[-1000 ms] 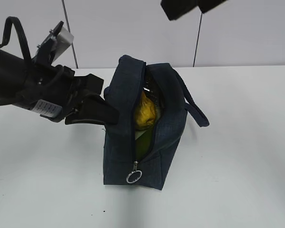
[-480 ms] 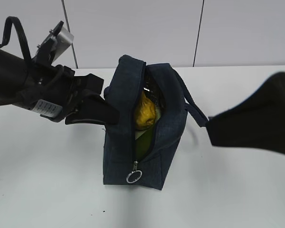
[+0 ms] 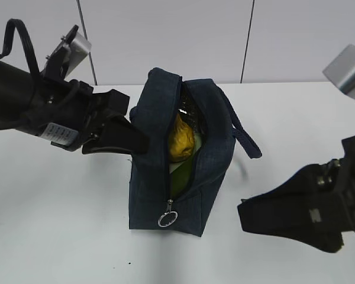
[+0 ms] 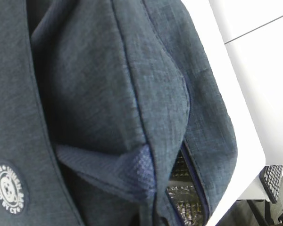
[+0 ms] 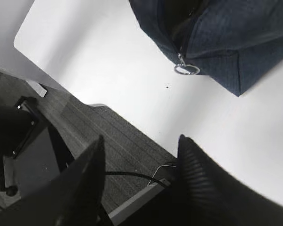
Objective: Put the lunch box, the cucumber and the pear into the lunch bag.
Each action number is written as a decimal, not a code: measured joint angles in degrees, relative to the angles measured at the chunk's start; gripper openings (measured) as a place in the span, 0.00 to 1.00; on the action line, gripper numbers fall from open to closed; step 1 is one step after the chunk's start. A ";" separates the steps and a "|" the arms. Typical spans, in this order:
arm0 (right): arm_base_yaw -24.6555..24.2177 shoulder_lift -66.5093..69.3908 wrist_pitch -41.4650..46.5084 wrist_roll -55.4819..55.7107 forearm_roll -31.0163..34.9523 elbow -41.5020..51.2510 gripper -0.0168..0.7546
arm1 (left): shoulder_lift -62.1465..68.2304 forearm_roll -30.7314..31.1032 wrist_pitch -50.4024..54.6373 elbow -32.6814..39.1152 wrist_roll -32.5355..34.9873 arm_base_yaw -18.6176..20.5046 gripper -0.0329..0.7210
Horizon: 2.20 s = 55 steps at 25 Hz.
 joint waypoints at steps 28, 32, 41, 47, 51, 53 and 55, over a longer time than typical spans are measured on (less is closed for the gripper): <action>-1.20 19.79 4.12 -51.02 51.24 12.29 0.33 | 0.00 -0.03 0.17 0.00 0.00 0.00 0.02; -1.20 19.79 2.62 -61.82 55.38 12.66 0.33 | 0.00 -0.03 0.17 0.00 0.00 0.00 0.02; -1.20 19.79 0.01 -68.12 56.34 12.71 0.33 | 0.00 -0.03 0.17 0.00 0.00 0.00 0.02; -1.20 20.77 -1.87 -77.33 56.60 12.71 0.33 | 0.00 -0.03 0.17 0.00 0.00 0.00 0.02; -1.20 22.55 -1.96 -87.68 56.72 12.71 0.35 | 0.00 0.02 0.17 0.00 0.00 0.00 0.02; -1.20 23.71 -2.40 -92.60 56.72 12.71 0.37 | 0.00 0.02 0.12 0.00 0.00 0.00 0.02; -1.20 25.05 -3.75 -96.15 56.72 12.71 0.38 | 0.00 0.02 0.07 0.00 0.00 0.00 0.02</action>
